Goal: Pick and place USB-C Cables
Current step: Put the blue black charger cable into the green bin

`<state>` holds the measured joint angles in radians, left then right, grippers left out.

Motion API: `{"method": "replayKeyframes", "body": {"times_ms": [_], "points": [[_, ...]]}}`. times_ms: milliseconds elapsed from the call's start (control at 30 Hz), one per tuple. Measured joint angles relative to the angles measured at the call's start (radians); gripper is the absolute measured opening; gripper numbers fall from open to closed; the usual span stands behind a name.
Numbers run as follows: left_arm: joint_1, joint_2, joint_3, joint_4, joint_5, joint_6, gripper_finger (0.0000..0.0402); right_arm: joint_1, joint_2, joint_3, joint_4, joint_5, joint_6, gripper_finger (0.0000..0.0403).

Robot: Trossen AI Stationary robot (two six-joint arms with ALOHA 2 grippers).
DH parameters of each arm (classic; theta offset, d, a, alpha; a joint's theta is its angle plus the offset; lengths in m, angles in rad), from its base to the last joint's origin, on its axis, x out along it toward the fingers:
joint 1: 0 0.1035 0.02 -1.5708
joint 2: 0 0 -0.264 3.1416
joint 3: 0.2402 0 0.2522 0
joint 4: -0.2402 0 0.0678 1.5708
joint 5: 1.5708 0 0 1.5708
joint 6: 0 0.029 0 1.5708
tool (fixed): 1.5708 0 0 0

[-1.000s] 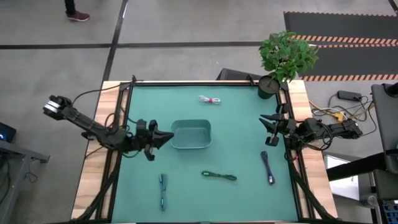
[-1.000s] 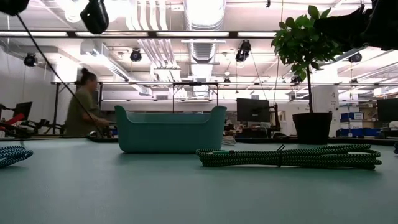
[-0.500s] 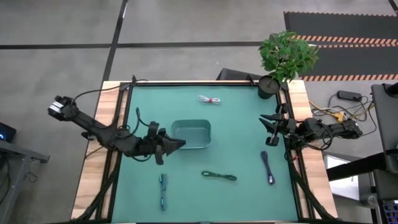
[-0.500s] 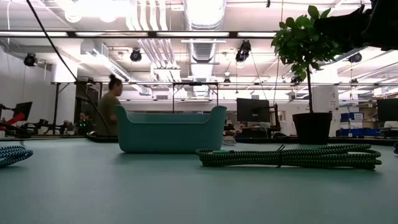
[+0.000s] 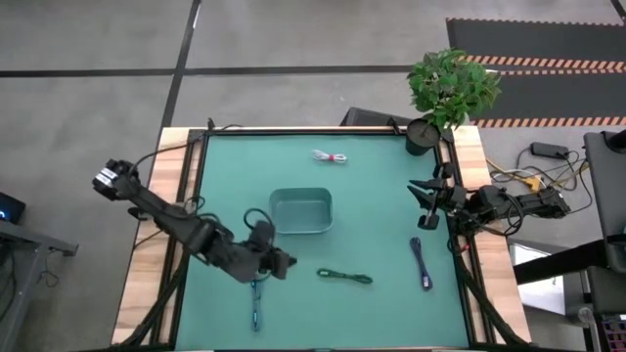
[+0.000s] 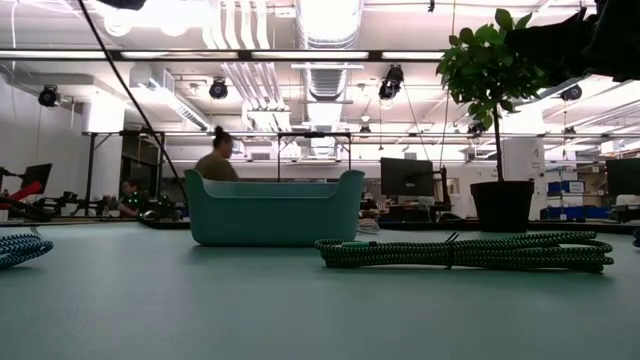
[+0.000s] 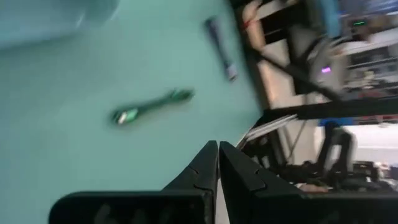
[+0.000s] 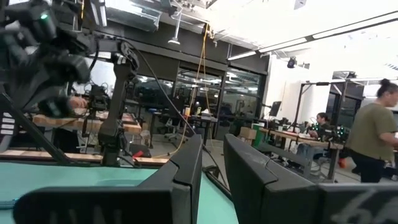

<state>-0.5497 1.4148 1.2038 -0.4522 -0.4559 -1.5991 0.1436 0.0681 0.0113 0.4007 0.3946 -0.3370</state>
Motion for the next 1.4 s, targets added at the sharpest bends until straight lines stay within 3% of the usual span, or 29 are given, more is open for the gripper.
{"method": "replayKeyframes", "body": {"times_ms": [167,400,467,733,933,1400], "points": [[-0.018,0.084,0.001,-0.039,0.194,-0.193,0.0,0.0,0.0,0.0,0.0,0.0,0.0,0.0059],[-0.085,0.205,0.001,-0.22,0.649,-0.561,0.0,0.0,0.0,0.0,0.0,0.0,-0.003,0.0059],[-0.107,0.236,0.001,-0.219,0.702,-0.595,0.0,0.0,0.0,0.0,0.0,0.0,-0.003,0.0059],[-0.13,0.29,0.0,-0.222,0.657,-0.627,0.0,0.0,0.0,0.0,0.0,0.0,-0.006,0.0059],[-0.133,0.299,-0.012,-0.221,0.478,-0.599,0.0,0.0,0.0,0.0,0.0,0.0,-0.004,0.0059],[-0.135,0.301,-0.04,-0.241,0.455,-0.549,0.0002,0.0,0.0,0.0,0.0,0.0,-0.003,0.0059]]}}
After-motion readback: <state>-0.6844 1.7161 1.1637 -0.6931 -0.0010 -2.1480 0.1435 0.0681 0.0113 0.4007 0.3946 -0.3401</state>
